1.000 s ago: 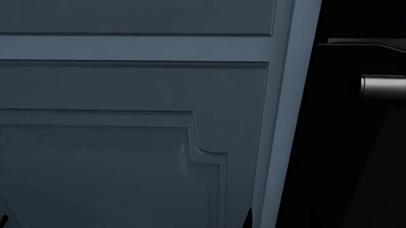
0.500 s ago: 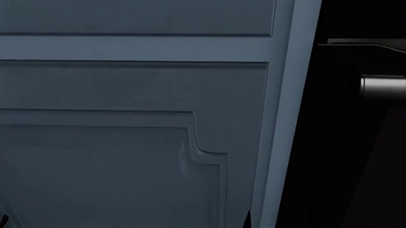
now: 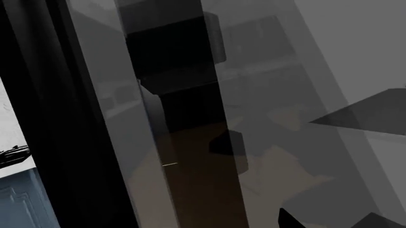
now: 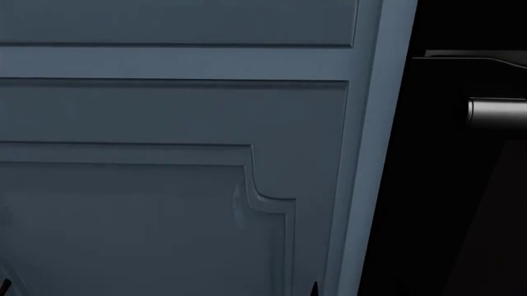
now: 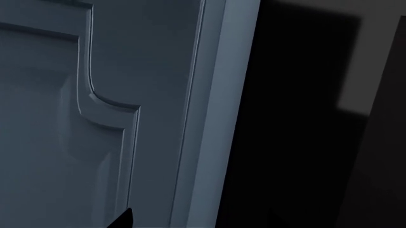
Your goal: Close the fridge door
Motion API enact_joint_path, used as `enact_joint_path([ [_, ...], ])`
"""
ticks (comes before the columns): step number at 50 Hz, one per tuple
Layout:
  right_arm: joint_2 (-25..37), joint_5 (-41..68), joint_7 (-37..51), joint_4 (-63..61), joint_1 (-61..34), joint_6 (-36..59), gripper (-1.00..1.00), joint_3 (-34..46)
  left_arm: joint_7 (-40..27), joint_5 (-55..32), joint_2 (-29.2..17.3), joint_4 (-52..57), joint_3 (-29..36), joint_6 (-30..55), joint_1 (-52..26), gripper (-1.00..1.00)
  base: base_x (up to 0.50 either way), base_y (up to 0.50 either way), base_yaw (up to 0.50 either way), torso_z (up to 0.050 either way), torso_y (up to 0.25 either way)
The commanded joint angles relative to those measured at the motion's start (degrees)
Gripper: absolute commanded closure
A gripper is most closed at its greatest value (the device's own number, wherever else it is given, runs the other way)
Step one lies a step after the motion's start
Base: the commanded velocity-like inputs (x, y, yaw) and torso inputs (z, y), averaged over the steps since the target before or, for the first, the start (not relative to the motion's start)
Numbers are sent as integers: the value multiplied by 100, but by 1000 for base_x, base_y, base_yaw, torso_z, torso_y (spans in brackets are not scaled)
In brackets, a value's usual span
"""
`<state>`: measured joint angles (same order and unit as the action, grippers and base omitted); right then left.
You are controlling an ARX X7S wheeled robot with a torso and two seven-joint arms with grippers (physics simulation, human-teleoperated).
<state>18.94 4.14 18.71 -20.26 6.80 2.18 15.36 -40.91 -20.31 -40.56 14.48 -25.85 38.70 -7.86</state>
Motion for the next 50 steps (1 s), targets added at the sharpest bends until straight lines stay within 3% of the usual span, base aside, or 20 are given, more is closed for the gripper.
enact_joint_path([
  [1,35,-57,43,-104,82,-32,-100,44,-134,-99,-429,-183,68,544,-803,-100,0,0,0,0,0],
  [12,72,-89,106,-221,214,-81,-100,54,-207,4,-767,-985,257,617,-1654,-100,0,3,0,0,0],
  [30,119,-213,234,-553,390,25,-100,106,-163,404,-1243,-1710,1965,1271,-4047,-100,0,0,0,0,0],
  [40,147,-238,300,-583,472,-28,-100,92,-164,493,-1156,-2000,2354,1516,-4865,-100,0,0,0,0,0],
  [50,217,-311,484,-877,778,-103,-100,-19,-82,863,-930,-2609,3211,1553,-6044,-100,0,0,-2,0,0],
])
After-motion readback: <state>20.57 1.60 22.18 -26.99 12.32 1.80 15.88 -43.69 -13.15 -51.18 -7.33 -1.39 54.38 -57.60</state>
